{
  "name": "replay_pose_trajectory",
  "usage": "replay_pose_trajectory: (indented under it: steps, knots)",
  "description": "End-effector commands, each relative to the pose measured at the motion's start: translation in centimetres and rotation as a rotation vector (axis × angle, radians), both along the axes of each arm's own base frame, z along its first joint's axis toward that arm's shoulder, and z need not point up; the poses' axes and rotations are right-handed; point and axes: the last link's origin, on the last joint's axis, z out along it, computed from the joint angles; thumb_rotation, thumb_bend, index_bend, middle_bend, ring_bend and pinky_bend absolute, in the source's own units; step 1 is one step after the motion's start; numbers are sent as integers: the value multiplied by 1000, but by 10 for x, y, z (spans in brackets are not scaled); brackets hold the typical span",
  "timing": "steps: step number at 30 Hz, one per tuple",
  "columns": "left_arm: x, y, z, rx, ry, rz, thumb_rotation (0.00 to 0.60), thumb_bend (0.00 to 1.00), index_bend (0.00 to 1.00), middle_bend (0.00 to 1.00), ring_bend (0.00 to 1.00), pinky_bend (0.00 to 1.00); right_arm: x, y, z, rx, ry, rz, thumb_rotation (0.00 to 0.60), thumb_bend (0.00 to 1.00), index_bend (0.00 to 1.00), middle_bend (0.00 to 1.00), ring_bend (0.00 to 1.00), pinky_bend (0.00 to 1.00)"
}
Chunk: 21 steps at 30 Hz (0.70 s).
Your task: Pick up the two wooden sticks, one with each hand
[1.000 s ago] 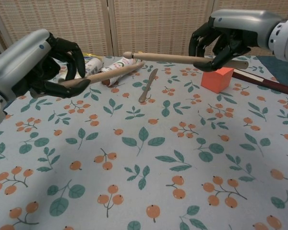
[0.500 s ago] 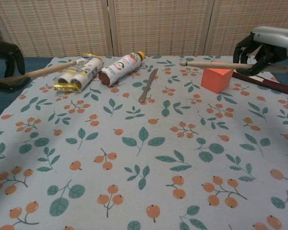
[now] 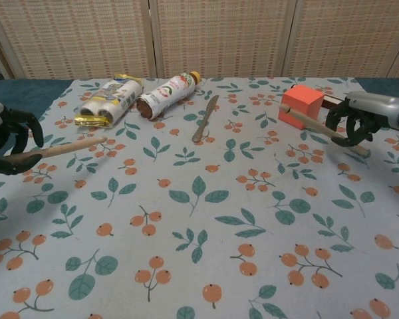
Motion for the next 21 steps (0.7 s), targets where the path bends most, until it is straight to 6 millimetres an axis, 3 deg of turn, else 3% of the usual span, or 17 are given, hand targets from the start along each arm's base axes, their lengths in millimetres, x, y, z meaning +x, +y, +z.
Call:
replay_pose_trajectory:
  steps: [1, 10, 13, 19, 21]
  knots:
    - [-6, -3, -5, -73, -8, 28, 600, 413, 325, 415, 653, 908, -6, 8, -7, 40, 0, 23, 600, 347, 235, 160, 0, 440]
    - [-7, -8, -7, -156, -1, 25, 600, 398, 113, 197, 394, 718, -3, 26, 19, 0, -47, 115, 600, 296, 95, 20, 0, 290]
    - [-5, -10, 2, -138, -1, 9, 600, 392, 94, 173, 350, 699, 2, 38, 34, -17, -80, 159, 600, 270, 78, 6, 0, 263]
    - [0, -22, 44, -71, 21, -42, 600, 392, 76, 174, 342, 651, 10, 91, 80, -84, -116, 285, 600, 261, 79, 6, 0, 263]
    - [1, -25, 50, -68, 25, -48, 600, 394, 76, 177, 342, 648, 10, 102, 91, -125, -105, 299, 600, 261, 79, 6, 0, 263]
